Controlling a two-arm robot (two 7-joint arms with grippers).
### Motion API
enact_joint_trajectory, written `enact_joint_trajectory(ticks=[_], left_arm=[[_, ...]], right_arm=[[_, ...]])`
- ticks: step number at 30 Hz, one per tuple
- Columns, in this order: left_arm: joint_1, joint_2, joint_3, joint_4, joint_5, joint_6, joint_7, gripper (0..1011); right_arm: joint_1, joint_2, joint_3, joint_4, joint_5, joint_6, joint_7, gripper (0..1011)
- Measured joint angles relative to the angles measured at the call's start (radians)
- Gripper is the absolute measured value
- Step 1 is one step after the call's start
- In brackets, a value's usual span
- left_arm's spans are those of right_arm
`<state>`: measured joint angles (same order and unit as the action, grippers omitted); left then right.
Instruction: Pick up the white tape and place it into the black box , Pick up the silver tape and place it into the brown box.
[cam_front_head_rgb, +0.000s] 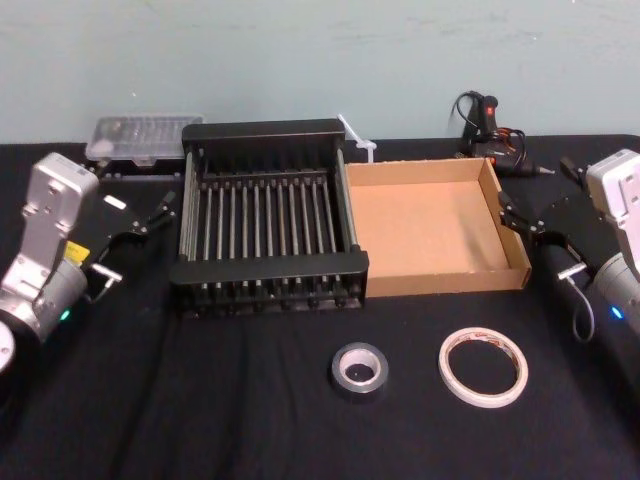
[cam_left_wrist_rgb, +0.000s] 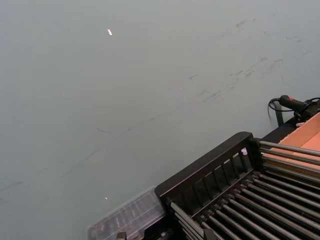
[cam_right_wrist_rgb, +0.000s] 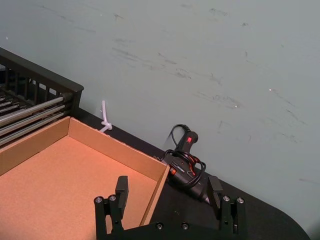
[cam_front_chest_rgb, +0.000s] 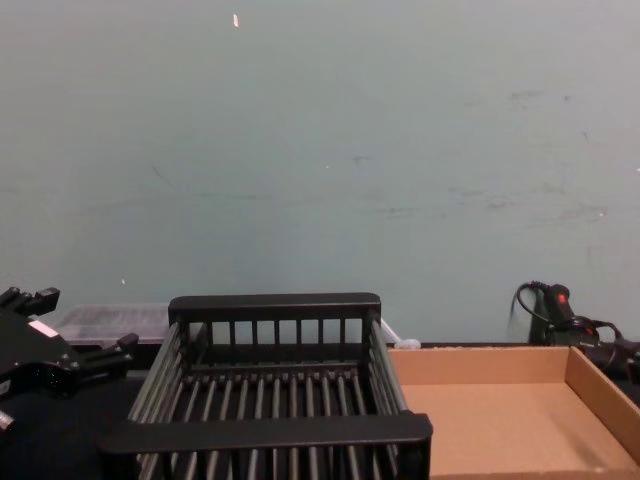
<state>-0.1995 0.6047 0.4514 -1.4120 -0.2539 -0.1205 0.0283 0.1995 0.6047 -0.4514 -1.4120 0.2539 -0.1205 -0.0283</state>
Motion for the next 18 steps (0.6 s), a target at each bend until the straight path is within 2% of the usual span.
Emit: enact_joint_trajectory(ticks=[18], left_arm=[[0.000,0.000,0.000,0.000,0.000,0.000,0.000,1001]], right_arm=[[0.000,0.000,0.000,0.000,0.000,0.000,0.000,1003]])
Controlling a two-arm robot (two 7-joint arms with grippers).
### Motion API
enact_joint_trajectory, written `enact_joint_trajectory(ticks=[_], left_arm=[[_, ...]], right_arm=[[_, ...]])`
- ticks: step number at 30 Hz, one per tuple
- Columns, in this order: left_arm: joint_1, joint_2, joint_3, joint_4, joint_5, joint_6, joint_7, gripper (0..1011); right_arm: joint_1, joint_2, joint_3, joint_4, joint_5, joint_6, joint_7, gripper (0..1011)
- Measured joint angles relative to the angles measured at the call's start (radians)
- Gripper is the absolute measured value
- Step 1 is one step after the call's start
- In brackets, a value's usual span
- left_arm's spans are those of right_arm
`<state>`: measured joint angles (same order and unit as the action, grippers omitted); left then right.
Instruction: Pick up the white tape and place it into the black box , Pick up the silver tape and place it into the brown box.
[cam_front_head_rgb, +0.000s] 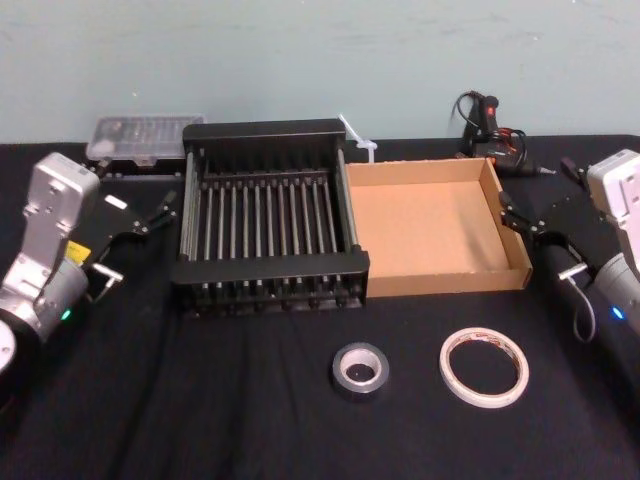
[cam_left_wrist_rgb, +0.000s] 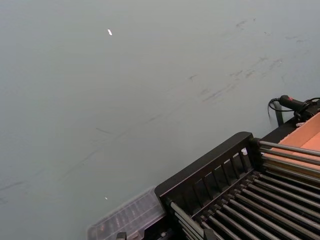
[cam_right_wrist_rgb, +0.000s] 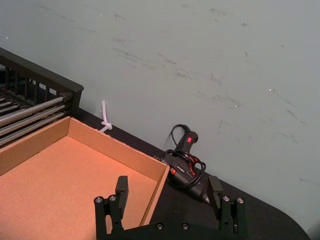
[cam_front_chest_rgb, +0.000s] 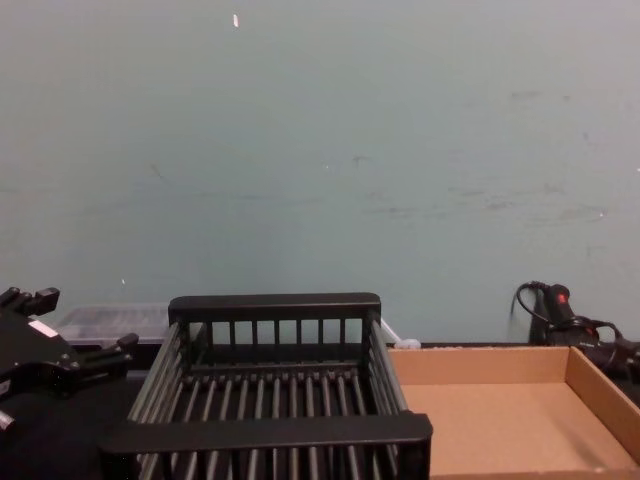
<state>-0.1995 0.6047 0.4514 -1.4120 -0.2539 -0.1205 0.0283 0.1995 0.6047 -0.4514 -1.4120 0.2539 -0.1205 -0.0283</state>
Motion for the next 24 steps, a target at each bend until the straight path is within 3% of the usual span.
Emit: enact_joint_trajectory(ticks=[24], left_arm=[[0.000,0.000,0.000,0.000,0.000,0.000,0.000,1002]], right_arm=[[0.000,0.000,0.000,0.000,0.000,0.000,0.000,1003]])
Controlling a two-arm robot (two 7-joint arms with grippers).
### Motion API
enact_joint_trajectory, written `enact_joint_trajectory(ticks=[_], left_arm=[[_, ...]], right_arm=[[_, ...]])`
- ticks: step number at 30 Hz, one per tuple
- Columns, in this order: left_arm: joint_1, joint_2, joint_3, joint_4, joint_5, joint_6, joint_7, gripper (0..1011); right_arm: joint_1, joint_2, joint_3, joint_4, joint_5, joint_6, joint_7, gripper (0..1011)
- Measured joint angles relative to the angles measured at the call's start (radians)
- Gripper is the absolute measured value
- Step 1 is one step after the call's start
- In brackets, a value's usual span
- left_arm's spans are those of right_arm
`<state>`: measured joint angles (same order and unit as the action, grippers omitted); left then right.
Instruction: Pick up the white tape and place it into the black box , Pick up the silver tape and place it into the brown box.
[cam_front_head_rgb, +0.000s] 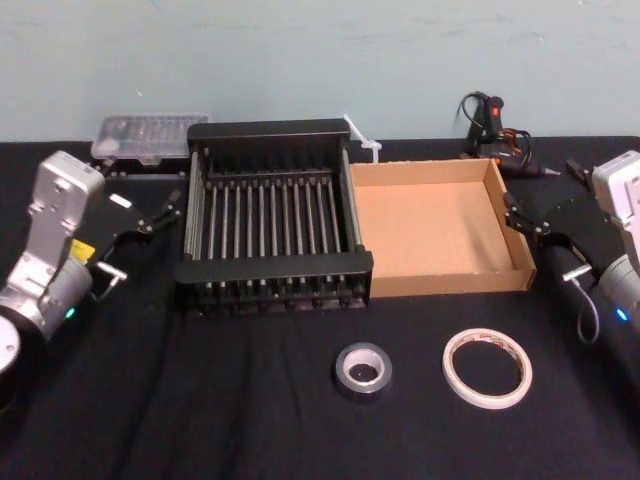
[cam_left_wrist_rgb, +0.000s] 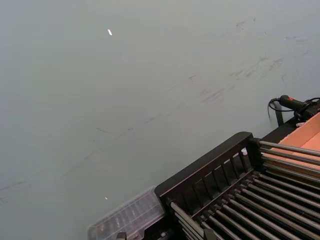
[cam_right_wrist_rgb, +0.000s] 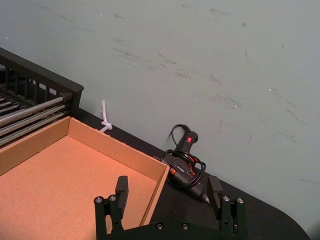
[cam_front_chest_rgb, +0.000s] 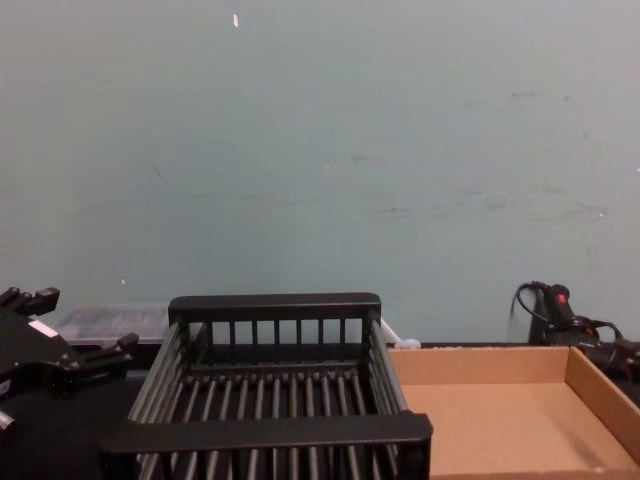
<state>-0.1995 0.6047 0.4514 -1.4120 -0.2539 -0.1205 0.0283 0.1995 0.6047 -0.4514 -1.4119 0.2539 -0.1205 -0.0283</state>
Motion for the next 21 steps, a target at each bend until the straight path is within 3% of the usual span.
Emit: enact_joint_trajectory(ticks=[10,21], left_arm=[[0.000,0.000,0.000,0.000,0.000,0.000,0.000,1001],[0.000,0.000,0.000,0.000,0.000,0.000,0.000,1002]], right_arm=[[-0.005,-0.004,0.012,-0.003,-0.003,0.004,0.007,1002],[-0.060,0.020,0.059,-0.074,0.020,0.024,0.056,1003]])
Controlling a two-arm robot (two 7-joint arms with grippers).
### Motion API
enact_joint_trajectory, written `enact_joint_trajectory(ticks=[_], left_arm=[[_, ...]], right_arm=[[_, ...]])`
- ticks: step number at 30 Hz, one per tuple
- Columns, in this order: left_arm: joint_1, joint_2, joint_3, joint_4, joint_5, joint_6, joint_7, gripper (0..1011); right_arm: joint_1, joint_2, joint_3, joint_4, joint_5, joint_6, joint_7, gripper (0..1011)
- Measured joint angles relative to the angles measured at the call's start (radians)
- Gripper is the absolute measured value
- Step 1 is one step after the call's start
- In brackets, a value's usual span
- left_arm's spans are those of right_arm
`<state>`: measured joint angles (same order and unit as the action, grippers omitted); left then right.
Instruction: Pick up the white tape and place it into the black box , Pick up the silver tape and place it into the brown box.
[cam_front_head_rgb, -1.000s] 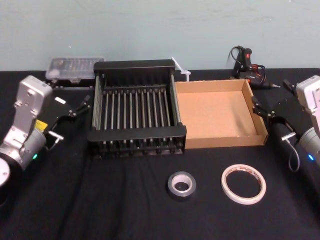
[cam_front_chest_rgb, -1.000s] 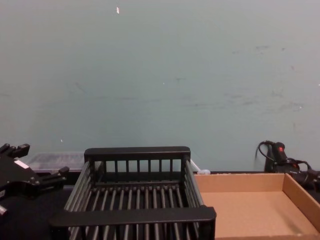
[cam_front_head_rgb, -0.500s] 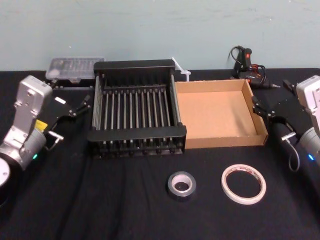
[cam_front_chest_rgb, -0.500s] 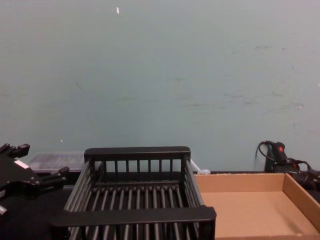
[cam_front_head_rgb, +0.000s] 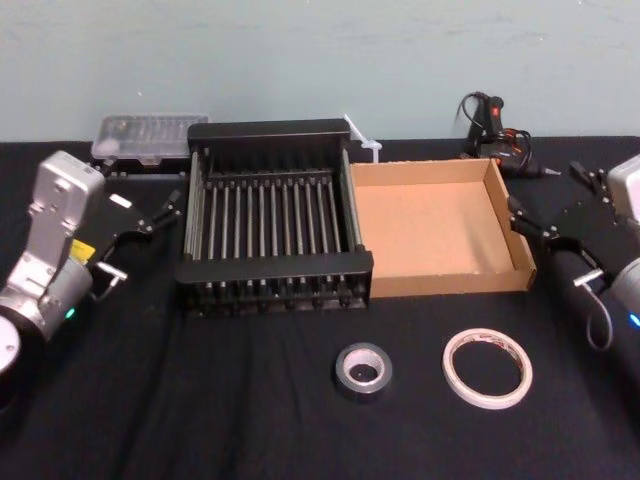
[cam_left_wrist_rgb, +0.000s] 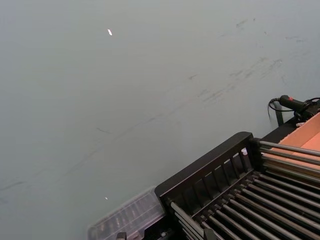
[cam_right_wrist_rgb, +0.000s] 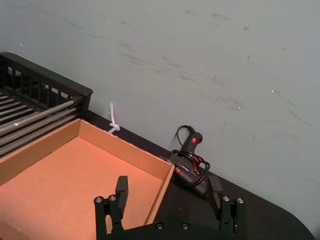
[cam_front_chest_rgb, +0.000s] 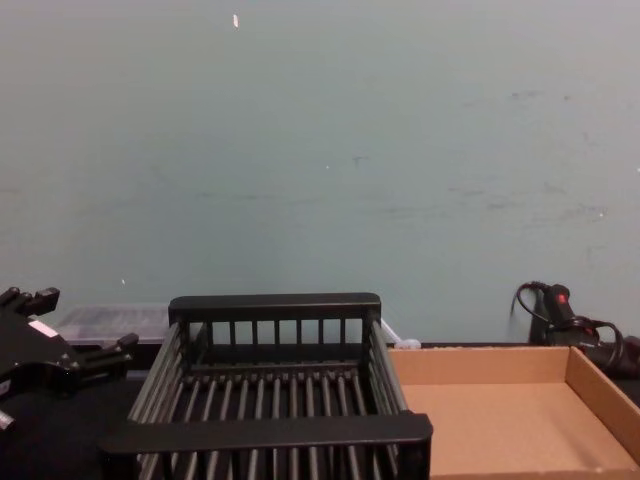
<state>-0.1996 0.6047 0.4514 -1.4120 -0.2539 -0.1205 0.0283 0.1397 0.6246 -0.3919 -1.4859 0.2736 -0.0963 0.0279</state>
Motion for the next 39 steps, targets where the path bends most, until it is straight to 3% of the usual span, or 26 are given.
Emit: enact_joint_trajectory(ticks=[7,17,28,39], left_arm=[[0.000,0.000,0.000,0.000,0.000,0.000,0.000,1001],[0.000,0.000,0.000,0.000,0.000,0.000,0.000,1001],[0.000,0.000,0.000,0.000,0.000,0.000,0.000,1001],[0.000,0.000,0.000,0.000,0.000,0.000,0.000,1001]], right_arm=[[-0.060,0.030,0.039,-0.076,0.045,0.031,0.036,1002],[-0.188,0.077,0.092,-0.209,0.105,0.076,0.092,1003],[-0.274,0.091,0.117,-0.256,0.125,0.133,0.132,1002],[-0.307,0.101,0.123,-0.275,0.112,0.199,0.168,1002]])
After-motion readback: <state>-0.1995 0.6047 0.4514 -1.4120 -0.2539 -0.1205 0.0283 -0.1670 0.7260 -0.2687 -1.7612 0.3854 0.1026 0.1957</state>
